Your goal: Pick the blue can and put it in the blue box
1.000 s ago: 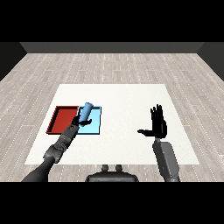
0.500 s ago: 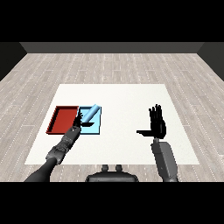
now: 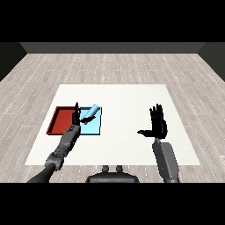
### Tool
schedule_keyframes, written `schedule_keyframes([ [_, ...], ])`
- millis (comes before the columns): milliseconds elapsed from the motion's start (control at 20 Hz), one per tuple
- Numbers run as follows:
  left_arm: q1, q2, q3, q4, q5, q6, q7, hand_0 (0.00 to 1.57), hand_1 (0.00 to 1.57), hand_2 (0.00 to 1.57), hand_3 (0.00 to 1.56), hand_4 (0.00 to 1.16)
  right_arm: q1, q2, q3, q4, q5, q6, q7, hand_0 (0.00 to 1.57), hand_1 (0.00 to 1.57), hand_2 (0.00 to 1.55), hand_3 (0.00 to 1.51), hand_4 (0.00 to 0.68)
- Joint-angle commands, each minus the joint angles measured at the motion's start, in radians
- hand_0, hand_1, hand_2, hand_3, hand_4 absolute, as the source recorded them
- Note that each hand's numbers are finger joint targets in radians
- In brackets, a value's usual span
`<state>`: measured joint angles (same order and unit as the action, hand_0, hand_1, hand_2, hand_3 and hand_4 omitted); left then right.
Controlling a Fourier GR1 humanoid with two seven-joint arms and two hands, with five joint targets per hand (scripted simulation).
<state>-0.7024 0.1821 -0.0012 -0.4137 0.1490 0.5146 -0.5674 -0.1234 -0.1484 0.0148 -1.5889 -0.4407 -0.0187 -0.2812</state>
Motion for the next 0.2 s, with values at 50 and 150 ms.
schedule_keyframes([
  [50, 0.128, -0.062, -0.017, -0.237, 0.036, -0.124, -0.209, 0.00, 0.00, 0.00, 0.00, 0.00, 0.045, -0.036, -0.001, 0.000, 0.008, 0.023, 0.021, 0.00, 0.00, 0.00, 0.00, 0.000],
  [150, 0.205, -0.056, -0.044, -0.342, 0.044, -0.181, -0.226, 0.00, 0.00, 0.00, 0.00, 0.00, 0.030, -0.067, -0.033, -0.004, -0.001, 0.036, 0.020, 0.00, 0.00, 0.00, 0.00, 0.000],
])
